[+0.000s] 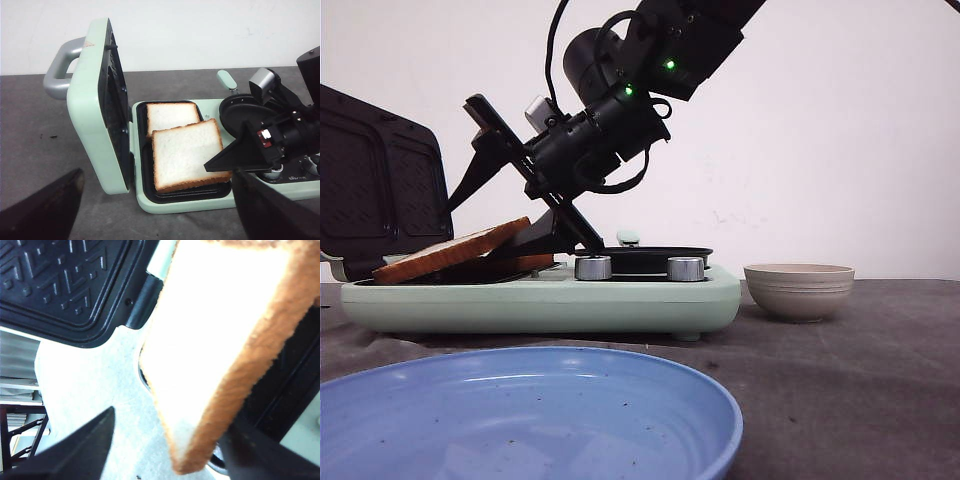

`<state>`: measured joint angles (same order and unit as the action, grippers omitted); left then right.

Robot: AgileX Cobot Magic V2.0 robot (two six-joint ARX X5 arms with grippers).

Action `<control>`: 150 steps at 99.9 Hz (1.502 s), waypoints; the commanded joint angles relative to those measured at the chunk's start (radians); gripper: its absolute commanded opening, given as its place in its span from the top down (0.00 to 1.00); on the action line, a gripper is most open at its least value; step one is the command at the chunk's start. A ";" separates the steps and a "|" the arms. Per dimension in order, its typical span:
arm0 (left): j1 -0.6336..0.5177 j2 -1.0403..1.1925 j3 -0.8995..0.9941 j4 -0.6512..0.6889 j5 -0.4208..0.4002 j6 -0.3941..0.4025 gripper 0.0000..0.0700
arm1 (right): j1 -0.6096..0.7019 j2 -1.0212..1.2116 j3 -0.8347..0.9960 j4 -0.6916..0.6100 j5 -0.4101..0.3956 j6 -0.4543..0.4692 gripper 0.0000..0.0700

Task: Make breakfast with bread and shrimp
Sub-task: 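Carry the bread with the right gripper over the nearer press plate, then release the bread onto the nearer plate and raise the right gripper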

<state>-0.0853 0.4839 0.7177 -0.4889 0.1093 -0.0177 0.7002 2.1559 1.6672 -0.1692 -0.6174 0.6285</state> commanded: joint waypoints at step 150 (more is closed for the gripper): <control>0.002 0.003 0.005 0.008 -0.002 0.007 0.27 | 0.012 -0.035 0.231 -0.399 0.278 -0.301 0.29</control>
<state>-0.0849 0.4839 0.7177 -0.4892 0.1093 -0.0174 0.7067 2.1490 1.8694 -0.5709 -0.3725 0.3840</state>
